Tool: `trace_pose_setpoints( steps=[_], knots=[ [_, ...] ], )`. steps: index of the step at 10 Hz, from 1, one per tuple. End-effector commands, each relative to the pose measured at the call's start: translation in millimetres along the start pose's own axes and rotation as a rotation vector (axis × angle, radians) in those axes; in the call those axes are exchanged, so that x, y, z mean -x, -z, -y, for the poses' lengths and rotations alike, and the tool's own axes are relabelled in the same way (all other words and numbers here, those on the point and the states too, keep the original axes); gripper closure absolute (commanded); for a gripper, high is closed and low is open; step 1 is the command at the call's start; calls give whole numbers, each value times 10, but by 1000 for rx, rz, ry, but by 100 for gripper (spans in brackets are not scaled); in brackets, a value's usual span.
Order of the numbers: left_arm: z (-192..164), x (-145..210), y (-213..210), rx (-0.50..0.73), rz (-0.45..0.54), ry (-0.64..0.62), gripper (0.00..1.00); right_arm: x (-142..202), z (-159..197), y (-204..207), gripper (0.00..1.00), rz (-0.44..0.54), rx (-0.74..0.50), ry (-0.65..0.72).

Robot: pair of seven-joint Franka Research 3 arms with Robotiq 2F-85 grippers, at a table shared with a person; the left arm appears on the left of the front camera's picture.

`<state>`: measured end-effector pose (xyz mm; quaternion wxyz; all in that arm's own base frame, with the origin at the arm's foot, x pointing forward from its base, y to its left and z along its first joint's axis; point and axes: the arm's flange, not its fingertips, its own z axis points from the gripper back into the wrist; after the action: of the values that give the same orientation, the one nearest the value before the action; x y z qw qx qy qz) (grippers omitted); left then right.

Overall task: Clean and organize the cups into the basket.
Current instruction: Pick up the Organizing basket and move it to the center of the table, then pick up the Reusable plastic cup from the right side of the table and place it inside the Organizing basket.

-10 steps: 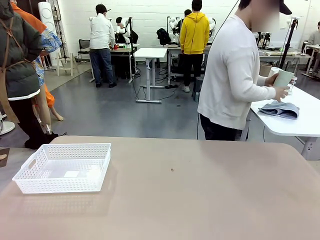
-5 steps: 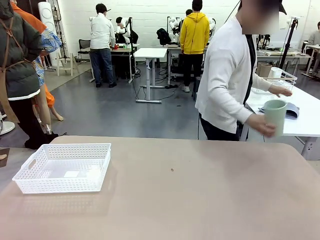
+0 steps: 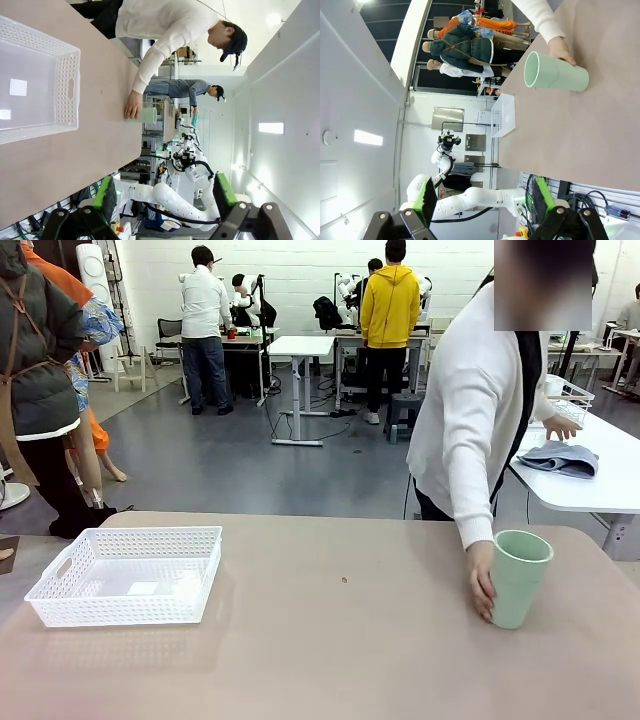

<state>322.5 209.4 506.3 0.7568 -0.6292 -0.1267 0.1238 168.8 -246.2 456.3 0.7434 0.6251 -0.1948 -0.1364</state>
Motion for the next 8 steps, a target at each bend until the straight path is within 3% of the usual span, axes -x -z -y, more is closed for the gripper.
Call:
trace_pose_setpoints(
  steps=[1,8],
  knots=[
    [7,-4,-16,13,2,6,0,-18,-15,-5,0,9,-23,-21],
    [7,-4,-16,13,2,6,0,-18,-15,-5,0,9,-23,-21]
  ],
)
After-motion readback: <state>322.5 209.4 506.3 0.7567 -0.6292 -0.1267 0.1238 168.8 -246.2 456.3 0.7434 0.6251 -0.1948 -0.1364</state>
